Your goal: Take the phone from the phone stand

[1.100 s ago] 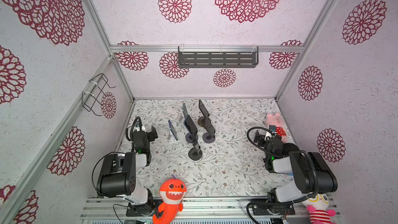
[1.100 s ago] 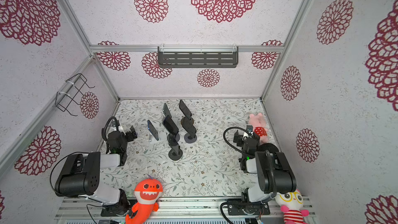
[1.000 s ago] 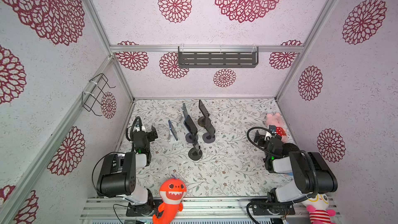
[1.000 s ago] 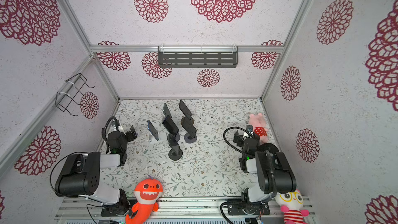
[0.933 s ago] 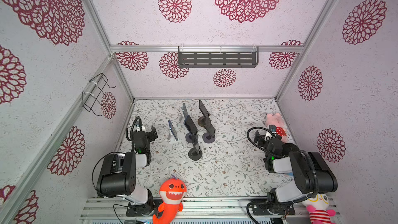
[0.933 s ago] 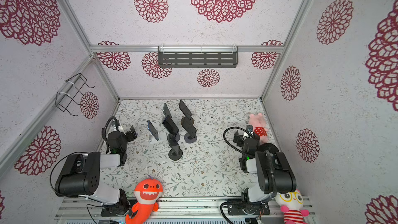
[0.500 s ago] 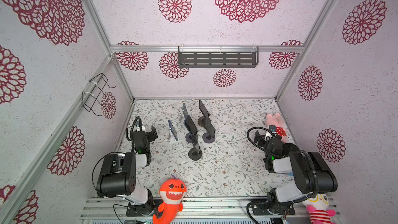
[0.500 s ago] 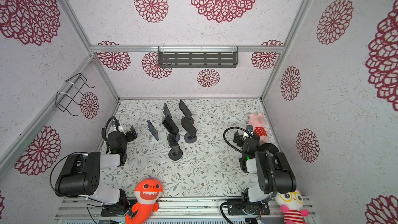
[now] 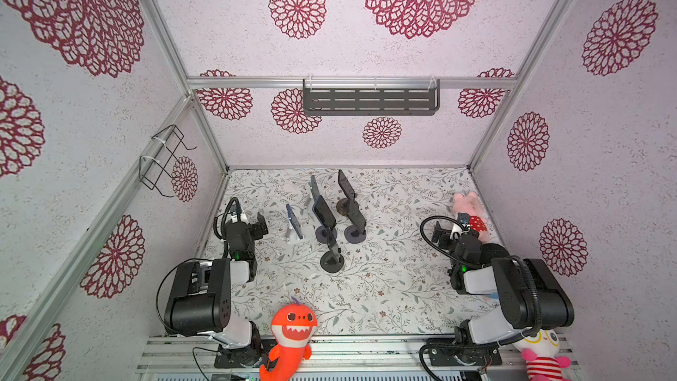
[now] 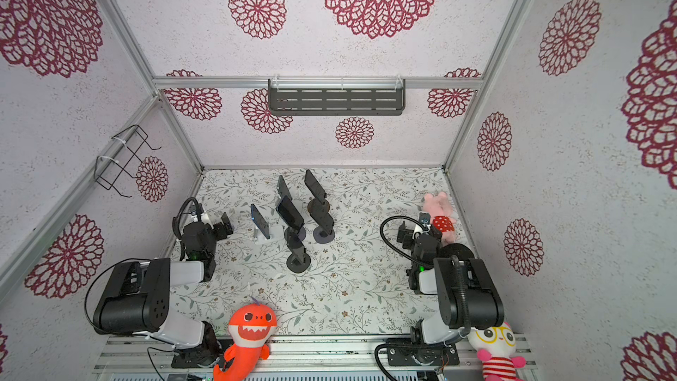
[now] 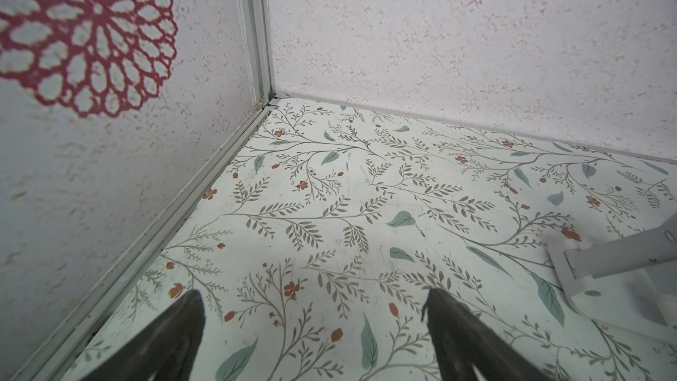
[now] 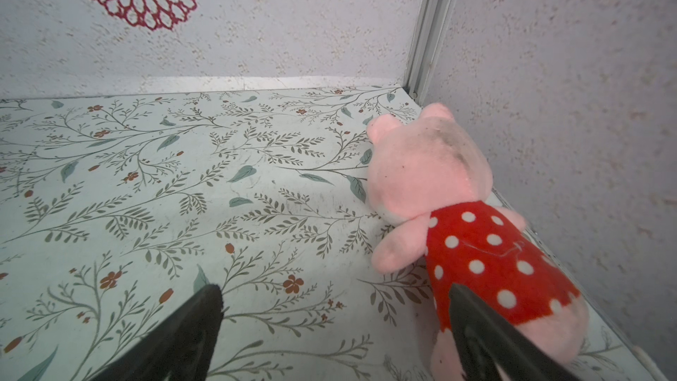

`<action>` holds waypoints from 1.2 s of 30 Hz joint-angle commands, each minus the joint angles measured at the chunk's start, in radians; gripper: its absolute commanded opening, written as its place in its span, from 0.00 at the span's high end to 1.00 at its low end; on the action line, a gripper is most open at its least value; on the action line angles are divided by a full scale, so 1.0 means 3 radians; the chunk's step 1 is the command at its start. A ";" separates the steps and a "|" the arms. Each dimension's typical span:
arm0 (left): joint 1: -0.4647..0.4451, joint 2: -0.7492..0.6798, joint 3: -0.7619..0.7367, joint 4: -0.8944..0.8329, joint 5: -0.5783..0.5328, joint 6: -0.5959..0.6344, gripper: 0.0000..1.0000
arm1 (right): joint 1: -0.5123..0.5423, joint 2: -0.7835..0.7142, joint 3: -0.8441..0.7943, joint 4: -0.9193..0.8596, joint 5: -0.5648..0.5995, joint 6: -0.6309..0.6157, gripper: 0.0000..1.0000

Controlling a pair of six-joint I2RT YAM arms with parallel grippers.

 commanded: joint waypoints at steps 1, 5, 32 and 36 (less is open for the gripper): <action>0.0031 -0.0276 0.0145 -0.0341 -0.0043 -0.0055 0.01 | 0.0008 -0.0055 0.0031 0.0062 0.0037 0.0049 0.01; -0.0108 -0.0891 0.0566 -0.1530 -0.0524 -0.0180 0.02 | 0.0093 -0.0660 0.0534 -0.1366 0.0197 0.0095 0.01; -0.1123 -0.0380 0.3060 -0.5208 0.0637 -0.1552 0.30 | 0.0773 -0.0693 0.2847 -0.5531 -0.0027 0.1326 0.04; -0.1225 -0.0285 0.2972 -0.5183 0.0556 -0.1679 0.35 | 0.0779 -0.0662 0.2817 -0.5439 -0.0038 0.1307 0.04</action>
